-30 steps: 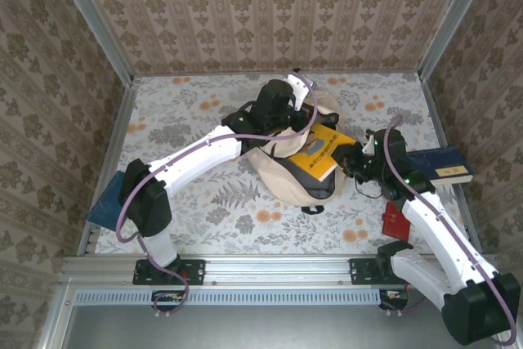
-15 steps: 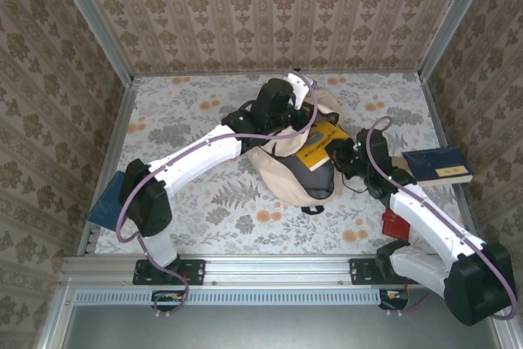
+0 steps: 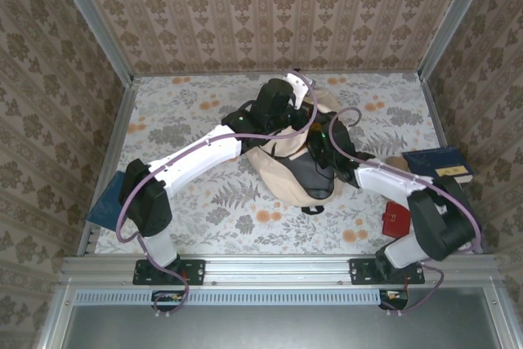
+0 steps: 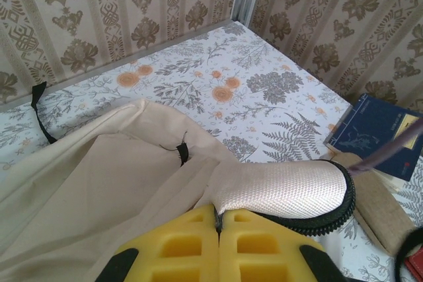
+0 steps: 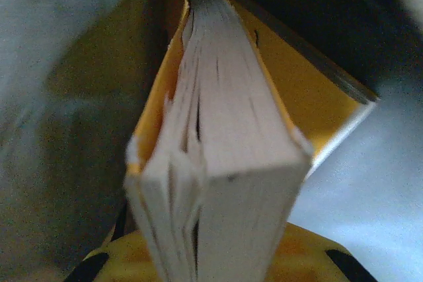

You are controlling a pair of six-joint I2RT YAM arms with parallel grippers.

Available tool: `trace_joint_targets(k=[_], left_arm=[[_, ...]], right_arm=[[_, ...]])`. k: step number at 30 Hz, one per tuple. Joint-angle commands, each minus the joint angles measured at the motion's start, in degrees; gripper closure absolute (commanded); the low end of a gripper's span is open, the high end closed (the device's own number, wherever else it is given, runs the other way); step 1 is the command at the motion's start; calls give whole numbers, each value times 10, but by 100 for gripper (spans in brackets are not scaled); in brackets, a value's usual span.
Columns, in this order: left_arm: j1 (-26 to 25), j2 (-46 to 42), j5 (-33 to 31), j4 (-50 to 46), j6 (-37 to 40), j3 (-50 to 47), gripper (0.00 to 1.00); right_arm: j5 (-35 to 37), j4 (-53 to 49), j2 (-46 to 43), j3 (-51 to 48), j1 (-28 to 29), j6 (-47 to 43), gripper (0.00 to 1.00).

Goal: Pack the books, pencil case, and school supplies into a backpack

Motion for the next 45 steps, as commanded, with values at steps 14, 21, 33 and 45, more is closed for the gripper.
trace_joint_targets(k=[14, 21, 33, 45], left_arm=[[24, -40, -8, 10, -24, 1, 100], [30, -40, -11, -1, -27, 2, 100], [43, -35, 0, -4, -39, -9, 100], [65, -40, 40, -57, -91, -44, 49]], right_arm=[[1, 22, 192, 152, 4, 10, 88], [-30, 4, 138, 122, 3, -13, 46], [-86, -24, -64, -29, -15, 6, 33], [29, -296, -310, -80, -37, -127, 36]])
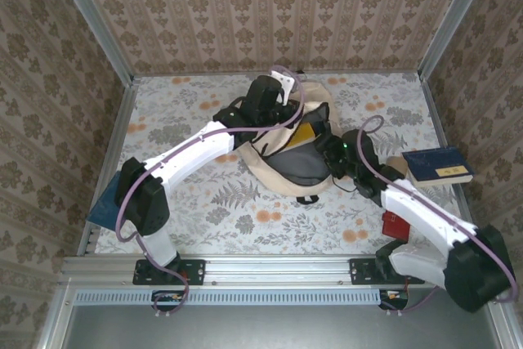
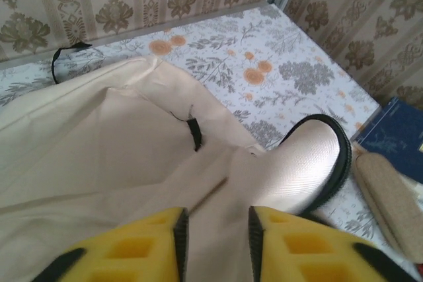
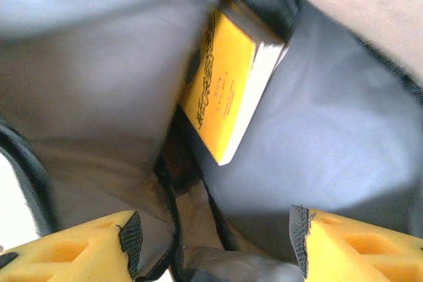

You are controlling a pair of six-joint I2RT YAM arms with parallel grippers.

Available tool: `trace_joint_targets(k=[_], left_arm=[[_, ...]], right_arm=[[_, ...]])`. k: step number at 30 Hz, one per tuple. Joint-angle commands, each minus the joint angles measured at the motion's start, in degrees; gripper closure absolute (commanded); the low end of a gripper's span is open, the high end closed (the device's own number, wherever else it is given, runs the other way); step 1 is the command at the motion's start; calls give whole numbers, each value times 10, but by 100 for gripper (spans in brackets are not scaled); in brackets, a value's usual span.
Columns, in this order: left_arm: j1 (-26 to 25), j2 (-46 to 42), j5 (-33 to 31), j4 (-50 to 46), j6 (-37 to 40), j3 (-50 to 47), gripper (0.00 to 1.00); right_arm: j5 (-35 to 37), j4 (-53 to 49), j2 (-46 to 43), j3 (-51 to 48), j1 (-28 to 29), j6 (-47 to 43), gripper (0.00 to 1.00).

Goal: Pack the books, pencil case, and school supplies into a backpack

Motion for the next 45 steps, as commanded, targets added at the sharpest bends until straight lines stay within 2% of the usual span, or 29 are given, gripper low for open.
trace_joint_targets(k=[1, 3, 5, 8, 11, 14, 17, 20, 27, 31, 35, 41, 45], left_arm=[[19, -39, 26, -35, -40, -24, 42], [29, -55, 26, -46, -56, -44, 33], [40, -75, -16, -74, -74, -68, 27], [68, -106, -69, -114, -95, -112, 23], [124, -147, -119, -146, -133, -186, 14], [188, -194, -148, -163, -163, -267, 4], [256, -243, -174, -173, -175, -337, 0], [314, -286, -187, -186, -193, -387, 0], [466, -311, -154, -200, -219, -446, 0], [548, -307, -109, -180, -217, -474, 0], [598, -302, -99, -157, -212, -498, 0], [686, -274, -24, -129, -197, -518, 0], [702, -257, -3, -118, -192, -521, 0]], right_arm=[[66, -148, -58, -8, -23, -79, 36], [85, -183, -86, -4, -35, -106, 35], [114, -212, -114, 6, -41, -138, 34], [135, -225, -132, 22, -42, -181, 26], [106, -211, -116, 43, -42, -236, 13], [54, -172, -85, 48, -42, -271, 5], [6, -156, -33, 68, -41, -288, 1], [-19, -137, 8, 76, -41, -289, 0], [-54, -110, 53, 91, -38, -277, 0], [-67, -112, 60, 97, -36, -277, 0], [-70, -113, 59, 98, -36, -276, 0], [-84, -113, 63, 104, -35, -272, 0], [-84, -111, 64, 104, -34, -267, 1]])
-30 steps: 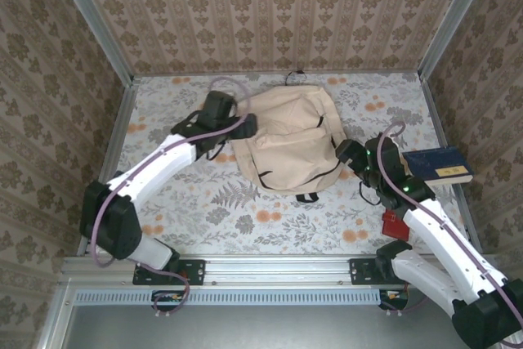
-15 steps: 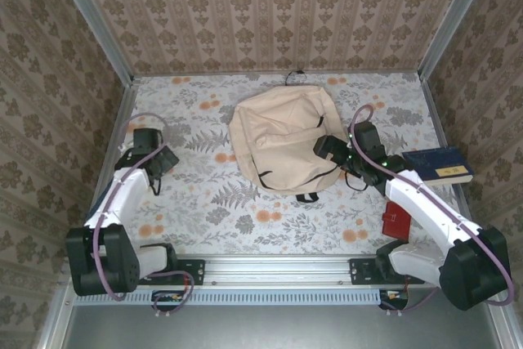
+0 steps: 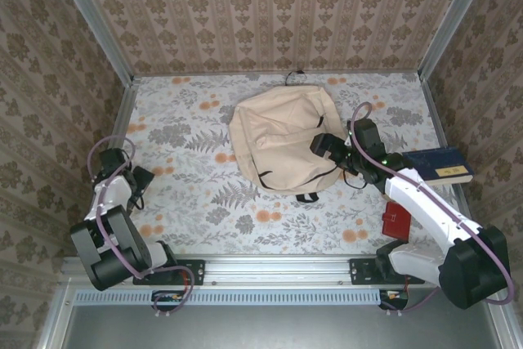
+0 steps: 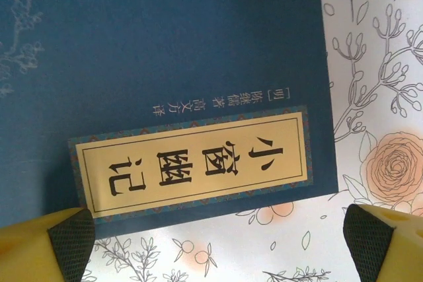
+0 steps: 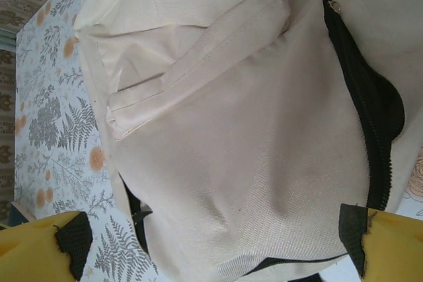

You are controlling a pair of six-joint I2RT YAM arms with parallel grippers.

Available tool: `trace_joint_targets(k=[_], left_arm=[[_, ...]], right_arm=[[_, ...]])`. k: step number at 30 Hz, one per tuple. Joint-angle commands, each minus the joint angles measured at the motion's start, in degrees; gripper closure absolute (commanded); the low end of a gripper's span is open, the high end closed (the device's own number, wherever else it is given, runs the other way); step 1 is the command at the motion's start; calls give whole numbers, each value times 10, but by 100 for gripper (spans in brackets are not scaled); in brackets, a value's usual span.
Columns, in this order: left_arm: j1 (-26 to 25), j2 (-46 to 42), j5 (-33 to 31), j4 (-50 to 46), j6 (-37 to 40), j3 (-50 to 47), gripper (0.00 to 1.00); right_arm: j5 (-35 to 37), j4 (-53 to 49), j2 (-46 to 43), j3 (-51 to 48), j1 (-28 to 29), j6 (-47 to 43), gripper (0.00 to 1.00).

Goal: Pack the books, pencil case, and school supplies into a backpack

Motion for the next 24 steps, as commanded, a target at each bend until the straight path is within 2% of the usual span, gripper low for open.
trace_joint_targets(k=[1, 7, 12, 24], left_arm=[[9, 14, 44, 21, 12, -7, 0], [8, 41, 72, 42, 8, -14, 0], [-12, 54, 134, 77, -13, -27, 1], [-205, 92, 178, 141, -106, -4, 1]], right_arm=[[-14, 11, 5, 18, 4, 1, 1], [-10, 4, 2, 18, 5, 1, 1], [-6, -1, 1, 18, 5, -2, 1], [-6, 0, -1, 12, 5, 3, 1]])
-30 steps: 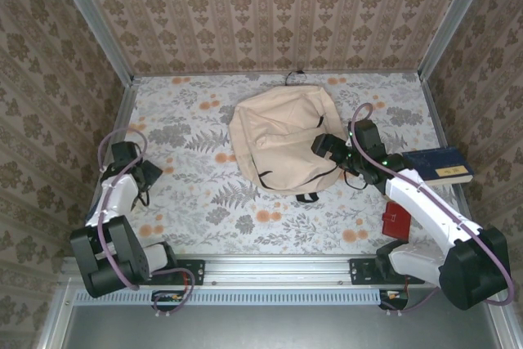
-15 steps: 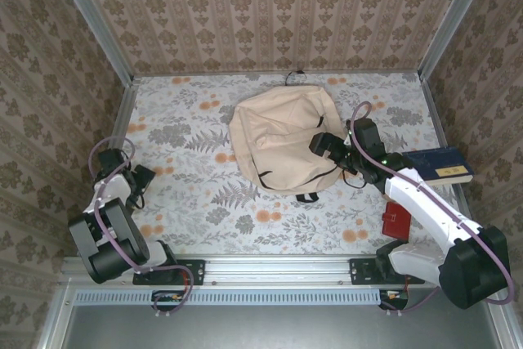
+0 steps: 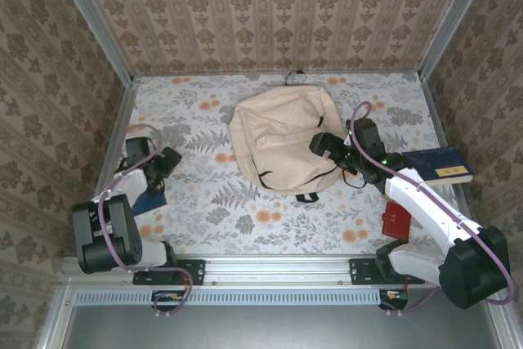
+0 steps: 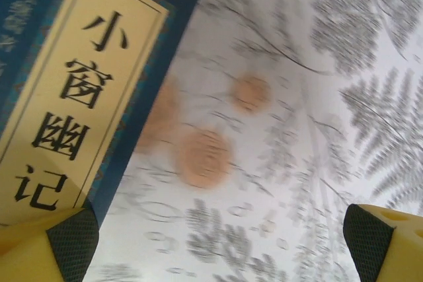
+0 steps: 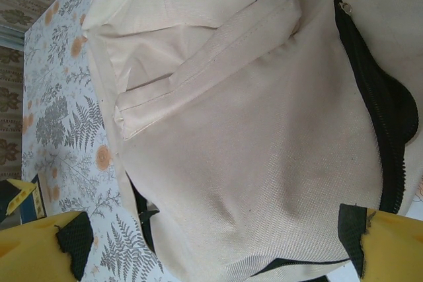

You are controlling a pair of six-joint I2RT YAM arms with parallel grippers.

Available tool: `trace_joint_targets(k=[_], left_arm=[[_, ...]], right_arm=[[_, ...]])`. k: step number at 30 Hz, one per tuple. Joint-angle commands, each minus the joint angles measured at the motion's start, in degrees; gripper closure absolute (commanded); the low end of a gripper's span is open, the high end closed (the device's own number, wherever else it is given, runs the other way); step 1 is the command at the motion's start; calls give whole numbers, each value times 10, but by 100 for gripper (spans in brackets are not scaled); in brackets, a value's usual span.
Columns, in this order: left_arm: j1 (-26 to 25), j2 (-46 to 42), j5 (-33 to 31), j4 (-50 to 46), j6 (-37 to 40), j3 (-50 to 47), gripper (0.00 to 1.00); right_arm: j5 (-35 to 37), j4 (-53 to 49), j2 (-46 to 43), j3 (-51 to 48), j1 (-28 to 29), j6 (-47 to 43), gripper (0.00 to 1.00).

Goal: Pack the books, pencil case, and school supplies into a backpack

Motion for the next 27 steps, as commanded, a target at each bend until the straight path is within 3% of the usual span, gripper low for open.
trace_joint_targets(k=[1, 6, 13, 18, 27], left_arm=[[-56, 39, 57, -11, -53, 4, 1], [-105, 28, 49, -39, -40, 52, 2], [-94, -38, -86, -155, 13, 72, 0], [-49, -47, -66, -158, 30, 47, 0], [-53, -24, -42, -130, 28, 7, 1]], right_arm=[[-2, -5, -2, 10, 3, 2, 1], [0, -12, -13, 6, 3, -2, 1], [2, -5, -15, -2, 3, -3, 1], [-9, -1, -5, 1, 3, -1, 1], [-15, 2, -1, 0, 6, 3, 1]])
